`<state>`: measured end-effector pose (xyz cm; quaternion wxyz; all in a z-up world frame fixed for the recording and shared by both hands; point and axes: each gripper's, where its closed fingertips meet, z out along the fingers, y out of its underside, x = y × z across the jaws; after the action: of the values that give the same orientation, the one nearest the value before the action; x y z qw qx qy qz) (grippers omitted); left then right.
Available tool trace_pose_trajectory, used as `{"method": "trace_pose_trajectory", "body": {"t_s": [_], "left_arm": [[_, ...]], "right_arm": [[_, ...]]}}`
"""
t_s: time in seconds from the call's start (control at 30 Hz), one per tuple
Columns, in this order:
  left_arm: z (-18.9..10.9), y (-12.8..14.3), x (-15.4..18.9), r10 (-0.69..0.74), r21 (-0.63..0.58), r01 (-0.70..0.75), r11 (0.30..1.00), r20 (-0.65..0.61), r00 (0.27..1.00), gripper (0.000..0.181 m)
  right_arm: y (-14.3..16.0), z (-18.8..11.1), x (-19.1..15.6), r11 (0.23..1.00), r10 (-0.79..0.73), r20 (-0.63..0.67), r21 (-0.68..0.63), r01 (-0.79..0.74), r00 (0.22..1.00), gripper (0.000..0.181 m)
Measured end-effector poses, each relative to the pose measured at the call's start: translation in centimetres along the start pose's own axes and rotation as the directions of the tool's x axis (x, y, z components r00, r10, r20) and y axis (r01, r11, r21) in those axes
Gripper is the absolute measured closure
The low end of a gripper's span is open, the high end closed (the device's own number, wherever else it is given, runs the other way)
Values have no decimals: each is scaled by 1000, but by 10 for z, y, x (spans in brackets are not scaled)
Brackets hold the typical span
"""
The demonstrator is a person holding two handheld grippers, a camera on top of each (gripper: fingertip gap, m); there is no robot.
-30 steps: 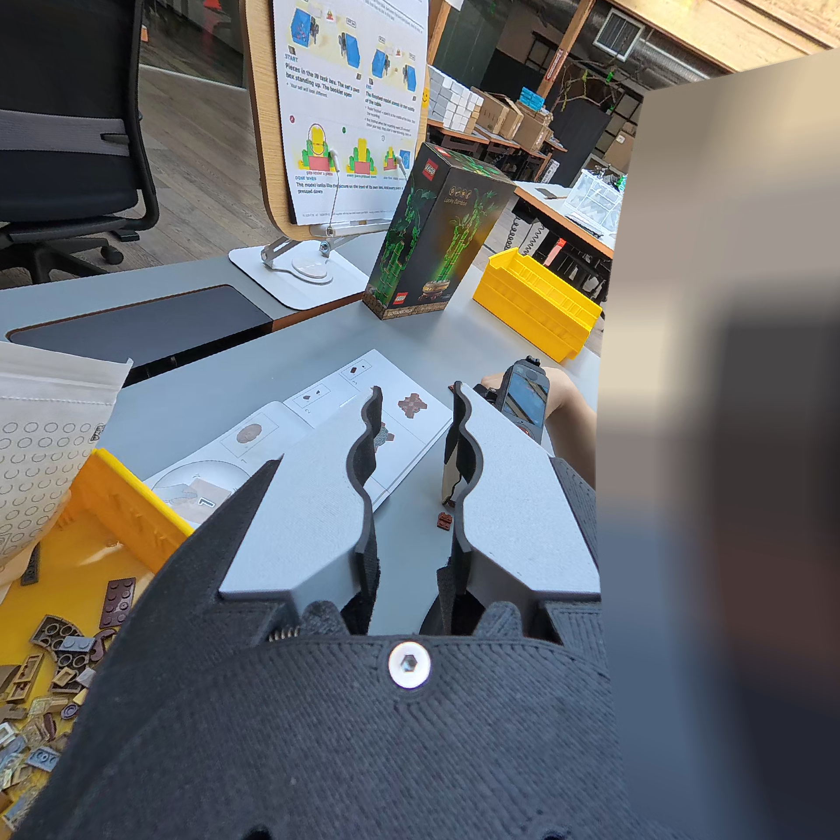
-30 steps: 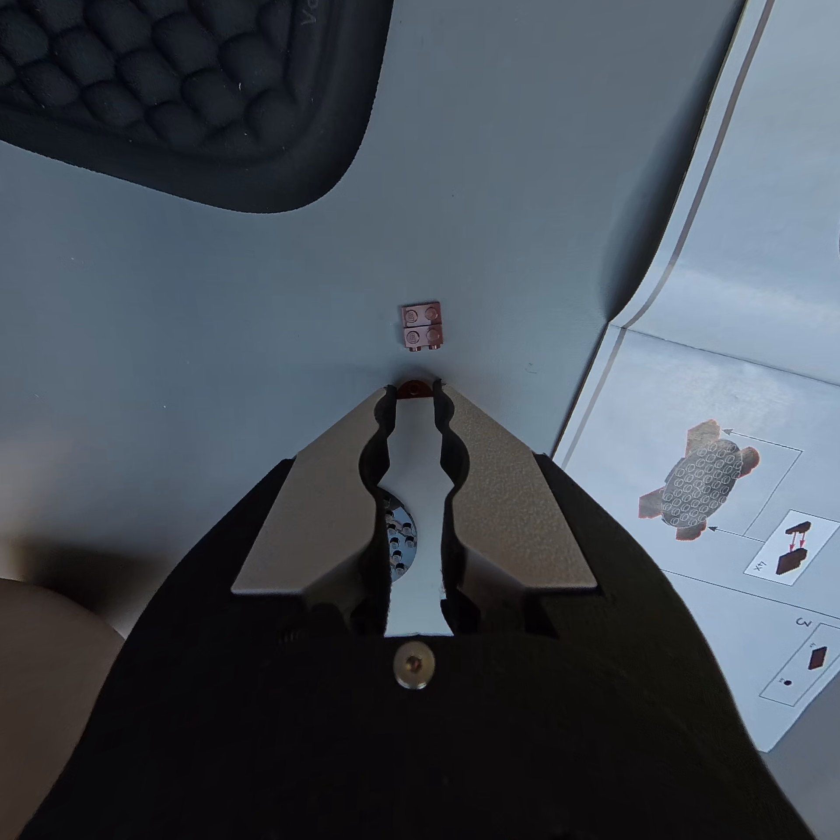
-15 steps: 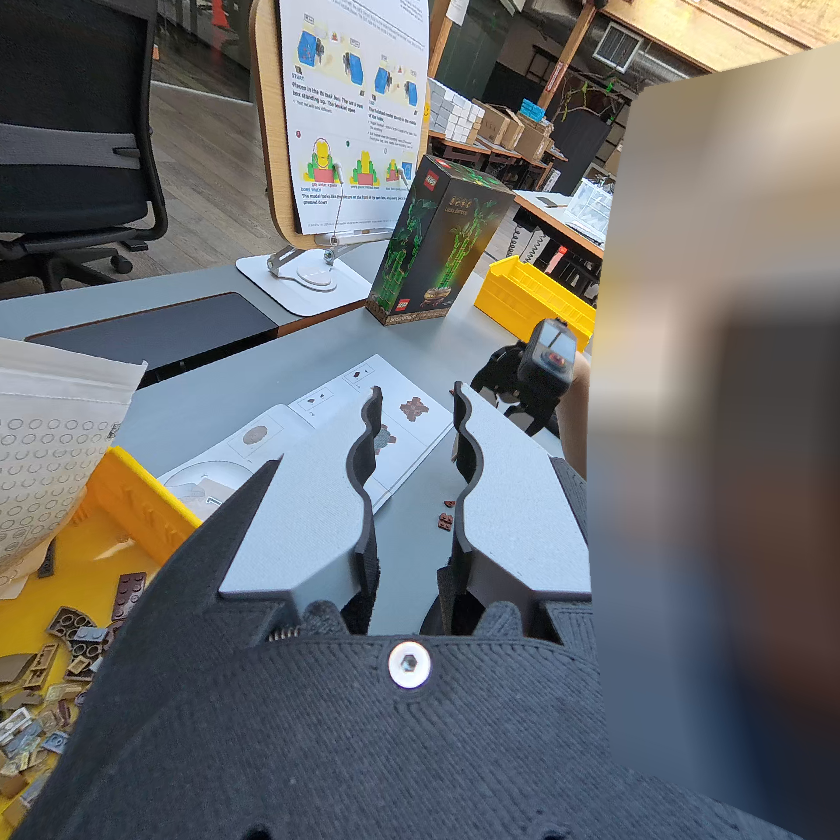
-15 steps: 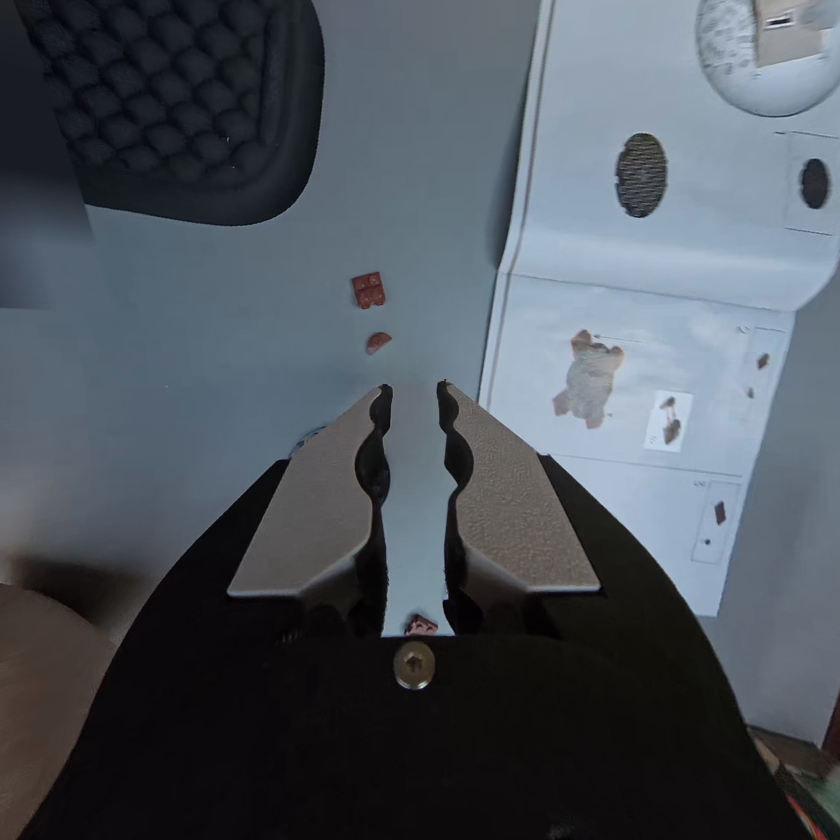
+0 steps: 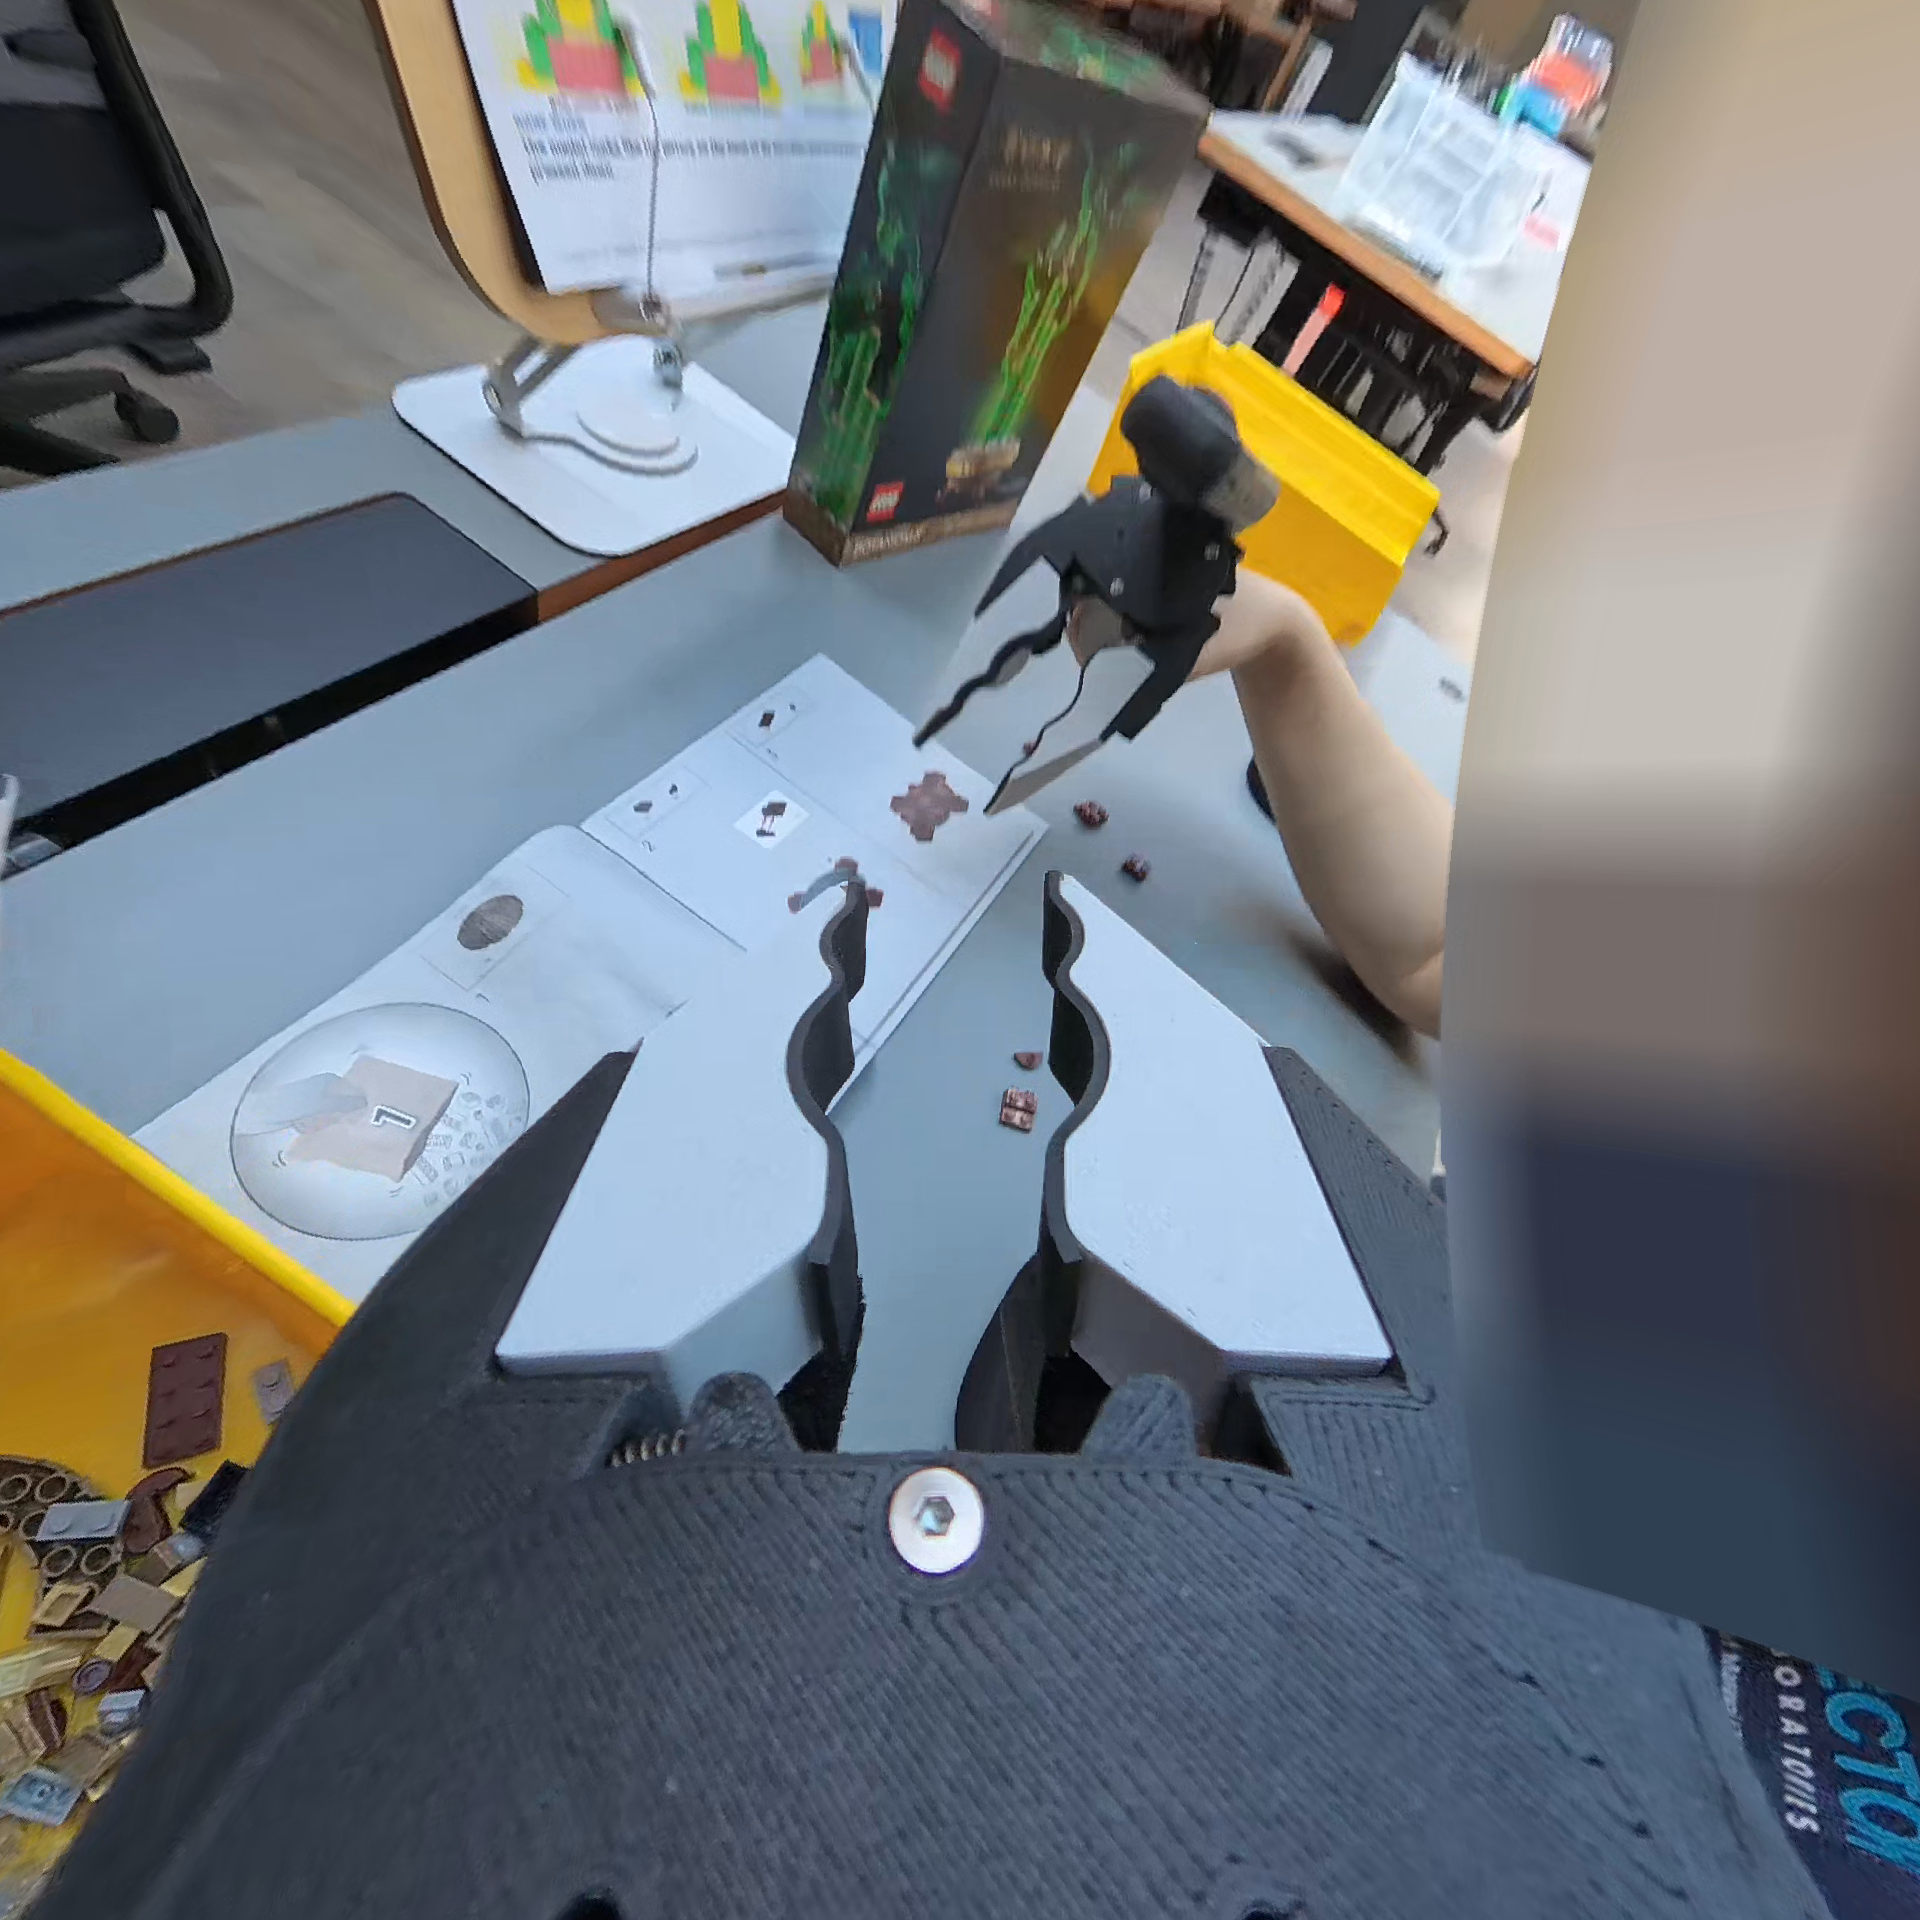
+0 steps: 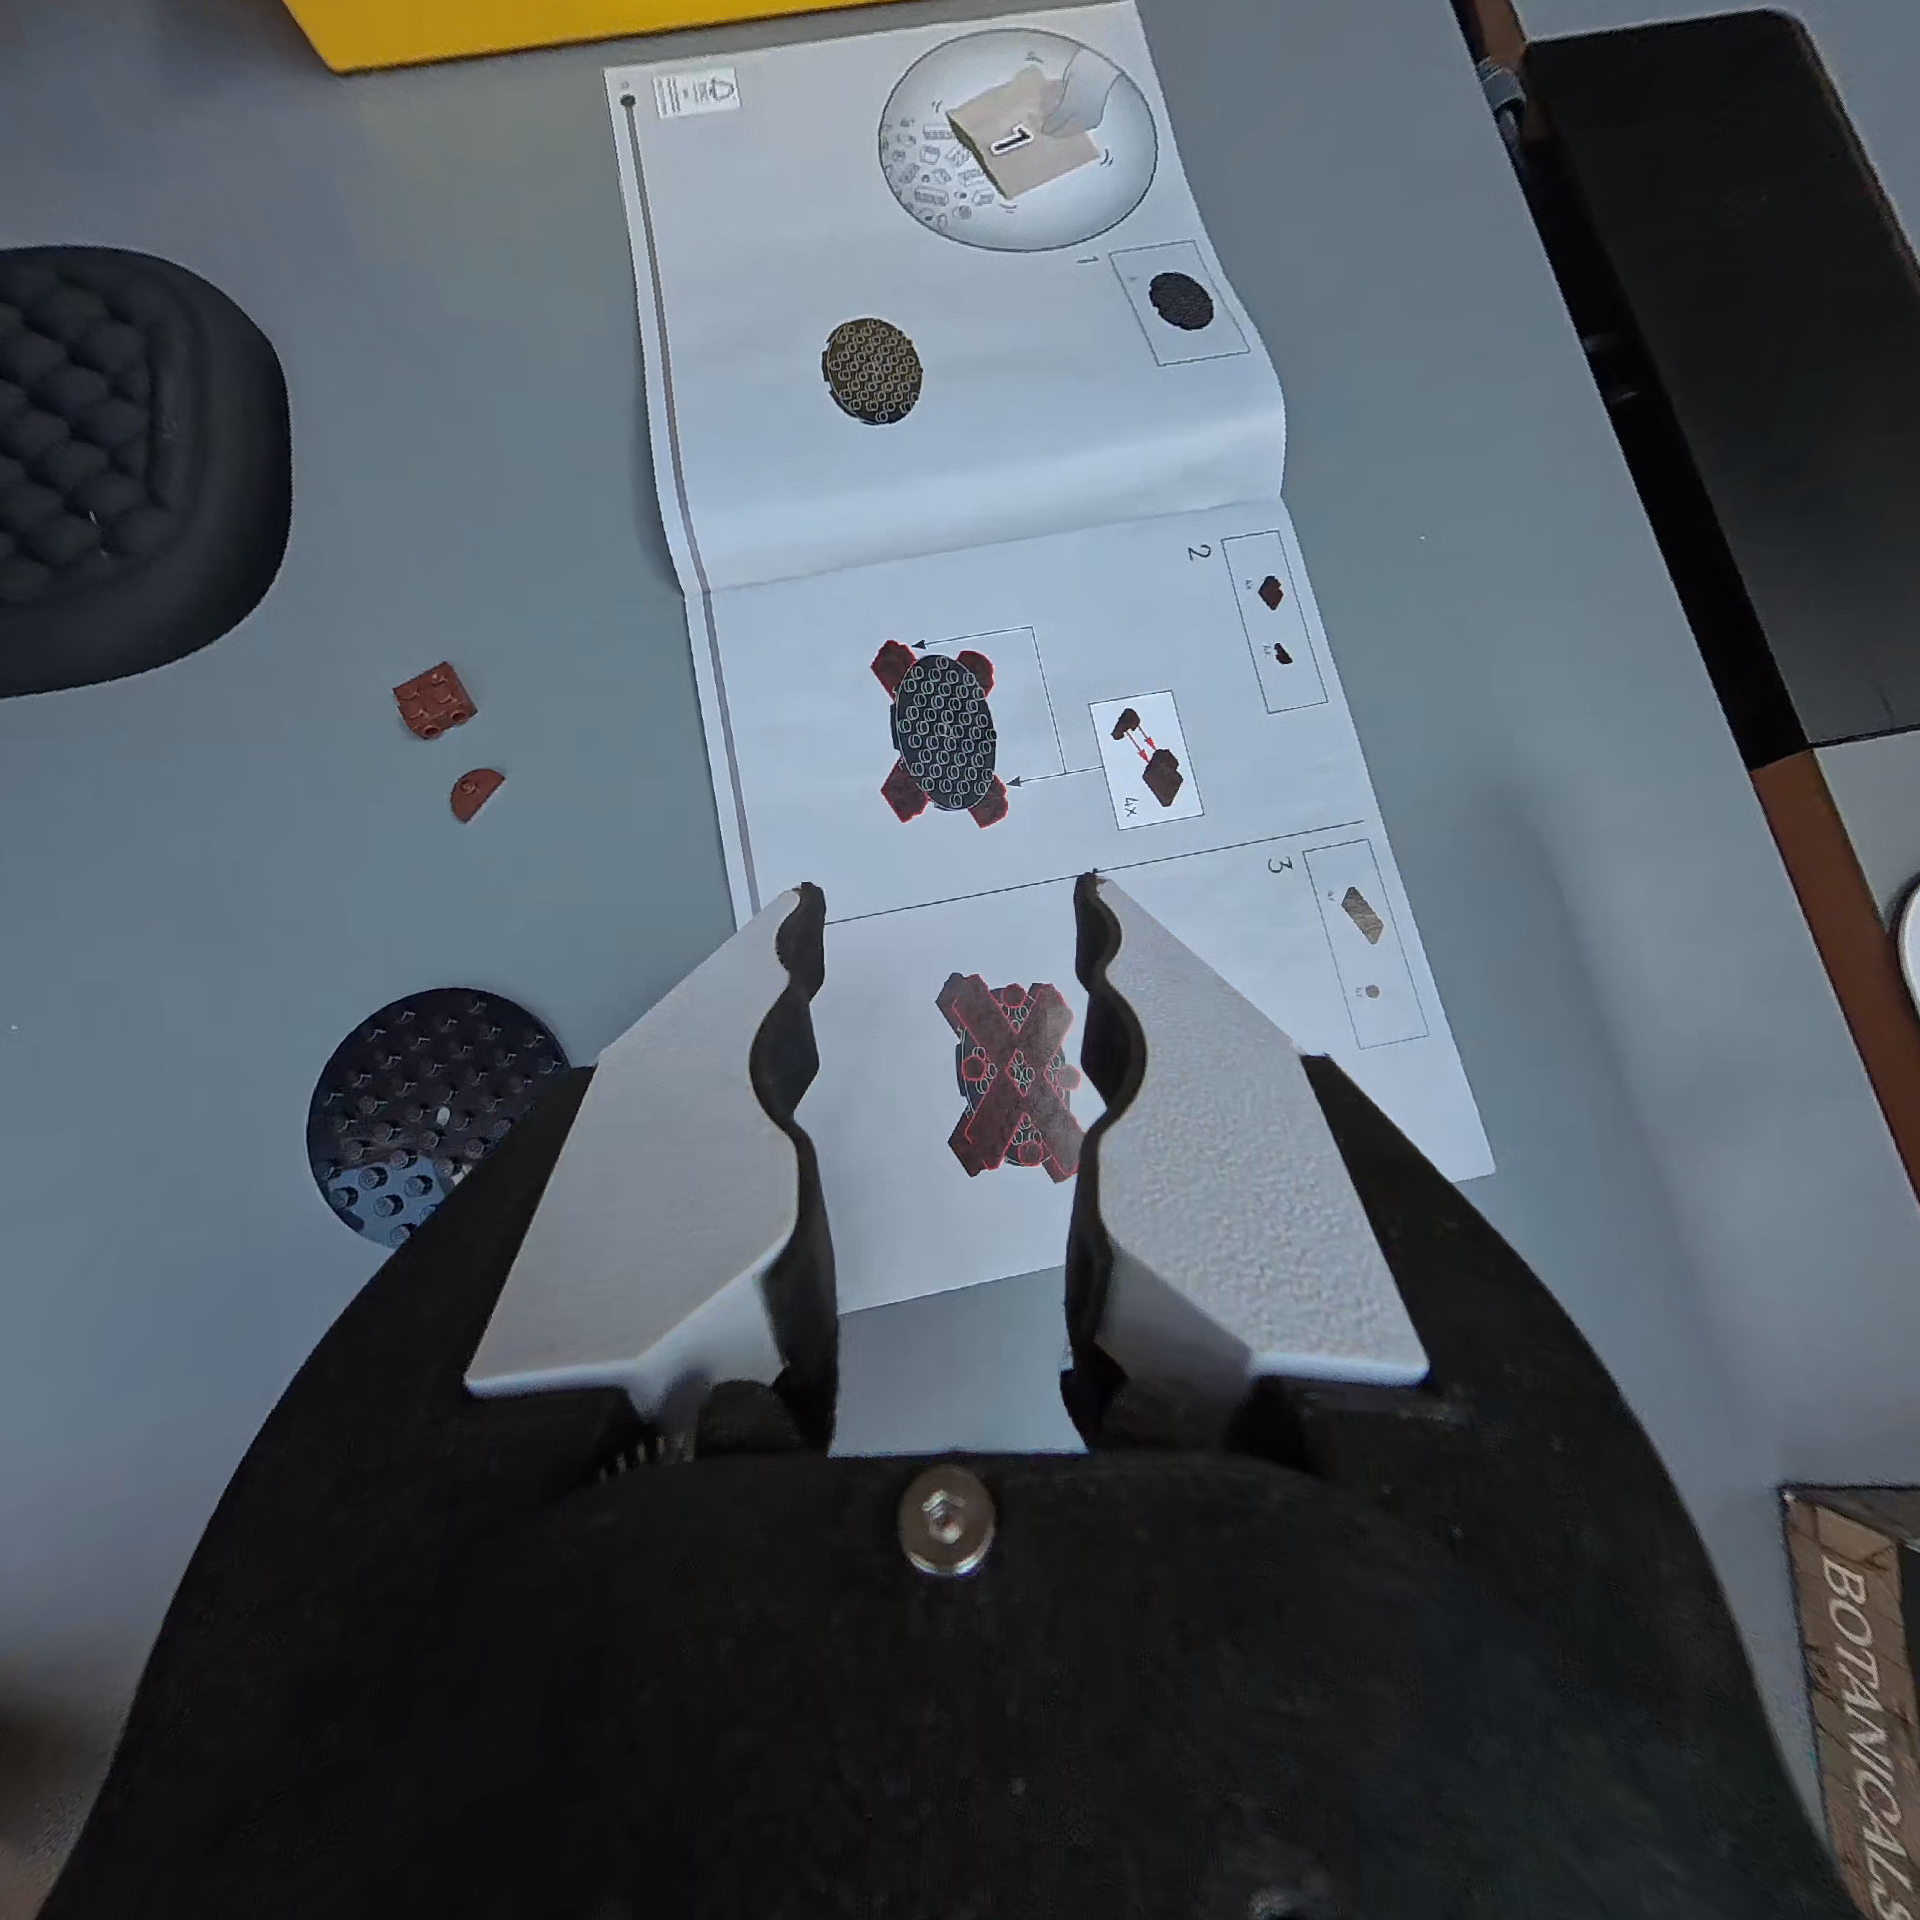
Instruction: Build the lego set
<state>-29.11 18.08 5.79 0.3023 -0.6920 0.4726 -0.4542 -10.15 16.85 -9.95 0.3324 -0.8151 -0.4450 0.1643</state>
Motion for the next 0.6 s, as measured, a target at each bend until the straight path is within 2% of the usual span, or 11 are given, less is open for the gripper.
{"method": "trace_pose_trajectory", "body": {"t_s": [0.1, 0.2, 0.27, 0.37, 0.5, 0.6], "left_arm": [[32, 31, -1, 73, -191, -64, 980, 41, 996, 151], [70, 62, 3, 138, -327, -120, 938, 34, 990, 170], [97, 86, 10, 137, -367, -132, 921, -13, 991, 181], [126, 113, 9, 83, -391, -90, 916, -35, 996, 181], [141, 111, -7, 134, -298, -121, 947, 25, 991, 181], [150, 136, -12, 127, -376, -109, 920, 23, 992, 181]], "right_arm": [[-5, 2, 8, 993, 76, 35, 85, -79, 997, 130], [-17, 4, 18, 972, 183, 62, 140, -190, 981, 130], [-36, 12, 26, 961, 187, 93, 187, -202, 978, 131], [-53, 41, 47, 971, 165, 149, 147, -187, 975, 131], [-87, 77, 72, 970, 164, 251, 135, -202, 954, 129], [-102, 99, 81, 971, 176, 329, 98, -219, 928, 128]]}}
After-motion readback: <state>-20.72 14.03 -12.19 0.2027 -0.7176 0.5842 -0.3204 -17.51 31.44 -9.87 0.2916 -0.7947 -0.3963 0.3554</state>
